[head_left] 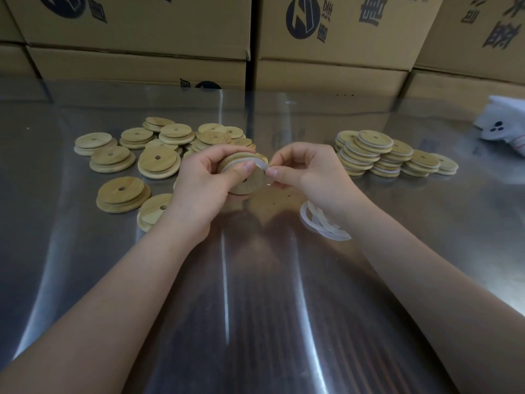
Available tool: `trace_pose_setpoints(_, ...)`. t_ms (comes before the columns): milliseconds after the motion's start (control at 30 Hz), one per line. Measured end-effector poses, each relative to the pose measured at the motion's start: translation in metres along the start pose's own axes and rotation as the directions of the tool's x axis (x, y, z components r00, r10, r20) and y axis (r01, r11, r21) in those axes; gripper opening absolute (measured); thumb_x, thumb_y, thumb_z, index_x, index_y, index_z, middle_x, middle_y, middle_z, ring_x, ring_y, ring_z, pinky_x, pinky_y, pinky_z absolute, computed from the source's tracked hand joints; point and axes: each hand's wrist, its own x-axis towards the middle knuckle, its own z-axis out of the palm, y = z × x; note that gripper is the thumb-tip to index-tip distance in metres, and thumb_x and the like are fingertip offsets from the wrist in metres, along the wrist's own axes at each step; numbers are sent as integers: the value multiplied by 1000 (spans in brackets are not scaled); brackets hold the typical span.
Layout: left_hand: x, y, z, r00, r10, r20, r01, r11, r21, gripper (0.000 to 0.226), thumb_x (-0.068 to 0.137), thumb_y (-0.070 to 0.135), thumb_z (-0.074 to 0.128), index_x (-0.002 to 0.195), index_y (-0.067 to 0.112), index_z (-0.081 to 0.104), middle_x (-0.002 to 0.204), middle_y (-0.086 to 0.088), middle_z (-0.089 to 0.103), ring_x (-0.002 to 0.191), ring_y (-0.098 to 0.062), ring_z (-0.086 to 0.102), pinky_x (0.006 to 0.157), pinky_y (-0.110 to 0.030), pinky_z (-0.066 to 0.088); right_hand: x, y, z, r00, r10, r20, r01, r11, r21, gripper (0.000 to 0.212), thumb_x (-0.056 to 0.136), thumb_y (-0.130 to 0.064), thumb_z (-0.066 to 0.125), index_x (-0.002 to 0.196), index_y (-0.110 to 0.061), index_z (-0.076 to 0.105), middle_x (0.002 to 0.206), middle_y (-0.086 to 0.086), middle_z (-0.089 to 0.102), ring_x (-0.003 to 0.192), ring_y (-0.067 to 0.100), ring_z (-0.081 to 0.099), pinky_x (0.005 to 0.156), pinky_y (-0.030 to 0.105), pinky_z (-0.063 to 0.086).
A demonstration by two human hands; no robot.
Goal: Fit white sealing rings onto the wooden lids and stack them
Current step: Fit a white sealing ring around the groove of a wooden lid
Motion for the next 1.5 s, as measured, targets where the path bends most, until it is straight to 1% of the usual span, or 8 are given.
trace_pose_setpoints(200,1,-1,-1,1000,-1,29,1,1000,1,19,86,12,71,92,30,75,101,4,72,99,-15,68,72,-41,62,-1,-1,-1,1000,-2,-28,3,1000,30,16,82,-2,72,71,-13,69,64,-4,68,61,9,64,62,18,49)
trace_pose_setpoints(400,0,-1,-2,999,-11,34,11,1000,-18,19,87,13,70,91,31,74,97,8,72,96,-12,68,71,-39,62,-1,-1,-2,1000,1,4,-1,999,44,16,82,-2,73,72,-14,70,66,-4,69,62,9,64,64,19,50)
trace_pose_setpoints(733,0,-3,-2,995,-68,68,75,991,-111,15,90,12,66,93,24,74,104,-2,72,100,-19,69,67,-38,60,0,0,-1,1000,-4,4,4,998,64,13,82,-1,73,75,-11,70,66,-5,68,58,7,63,61,16,49)
trace_pose_setpoints(833,0,-4,-2,994,-89,57,96,986,-133,16,90,12,66,90,26,75,102,-1,73,101,-20,69,67,-39,60,0,1,-1,1000,22,18,-23,997,80,12,82,-1,73,76,-11,70,65,-3,68,59,8,63,61,18,51)
trace_pose_setpoints(1100,2,-4,-2,983,-174,51,181,954,-240,15,92,19,63,102,13,72,108,-10,71,99,-25,71,63,-37,59,2,3,-3,996,76,49,-79,995,59,10,83,-15,75,73,-18,73,68,1,68,62,13,63,61,23,52)
trace_pose_setpoints(1233,3,-4,-4,977,-205,52,211,934,-288,14,94,20,61,98,15,73,106,-8,70,97,-25,72,62,-38,59,2,3,-3,991,112,74,-116,992,46,9,85,-15,74,75,-15,72,70,3,68,63,15,64,65,27,56)
trace_pose_setpoints(1367,3,-4,-3,976,-214,47,218,935,-279,12,93,21,62,93,17,73,98,-4,71,94,-25,72,60,-37,59,2,2,-1,983,155,97,-161,985,57,9,88,-13,70,79,-9,69,69,4,66,63,17,64,68,32,57)
trace_pose_setpoints(1500,3,-4,-2,981,-192,9,188,954,-234,16,93,22,63,104,14,70,106,-8,71,98,-26,71,58,-34,59,2,1,1,975,184,126,-193,979,62,11,90,-9,66,79,-7,66,68,5,65,62,17,64,70,35,57)
